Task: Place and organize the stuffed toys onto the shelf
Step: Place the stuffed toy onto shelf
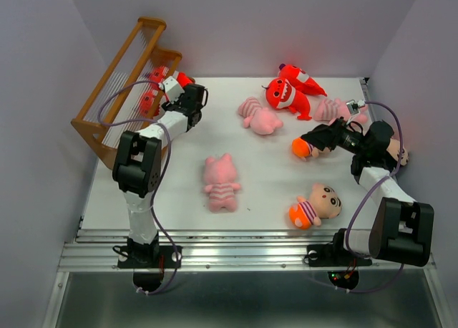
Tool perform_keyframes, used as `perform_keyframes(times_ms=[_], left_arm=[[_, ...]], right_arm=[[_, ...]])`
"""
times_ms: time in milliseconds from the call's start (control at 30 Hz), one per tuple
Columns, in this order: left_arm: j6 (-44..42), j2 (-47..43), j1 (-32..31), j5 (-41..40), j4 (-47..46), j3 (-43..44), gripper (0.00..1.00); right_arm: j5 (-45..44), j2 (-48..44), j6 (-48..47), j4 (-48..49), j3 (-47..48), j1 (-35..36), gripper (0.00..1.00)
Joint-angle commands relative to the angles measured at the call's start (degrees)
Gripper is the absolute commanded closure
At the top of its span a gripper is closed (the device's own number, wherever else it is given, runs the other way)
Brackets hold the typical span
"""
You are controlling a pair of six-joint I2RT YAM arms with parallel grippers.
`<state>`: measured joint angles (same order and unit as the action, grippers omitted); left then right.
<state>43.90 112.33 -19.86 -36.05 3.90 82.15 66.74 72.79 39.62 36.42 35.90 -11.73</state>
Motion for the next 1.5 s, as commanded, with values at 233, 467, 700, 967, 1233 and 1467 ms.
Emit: perform_keyframes(times_ms=[233,467,700,967,1233,1467], left_arm=[[3.7,2.1,2.3,-0.1,-2.3,3.2,0.4],[4.4,4.7,4.3,1.5,1.1,6.3,0.35],[3.5,7.3,5.7,2.7,3.9,10.0,0.37],[1.5,9.2,6.5,4.2,5.2,13.0,0.59],[-0.9,9.1,6.8,5.8,5.0,12.7,0.98],[-4.4,9.3,6.8,5.6,7.7,15.2,1.0]], right_arm=[[1.5,0.3,-1.0,1.5,1.9,-0.5,0.0],[1.3,0.9,-1.2,1.5,1.9,-0.5,0.0],[1.3,1.3,-1.2,1.5,2.1,-0.5,0.0],[1.3,1.3,-1.2,1.5,2.0,-0.5,0.0],[1.4,1.2,-1.1,1.5,2.2,-0.5,0.0],[1.6,1.1,-0.9,1.4,2.2,-0.5,0.0]])
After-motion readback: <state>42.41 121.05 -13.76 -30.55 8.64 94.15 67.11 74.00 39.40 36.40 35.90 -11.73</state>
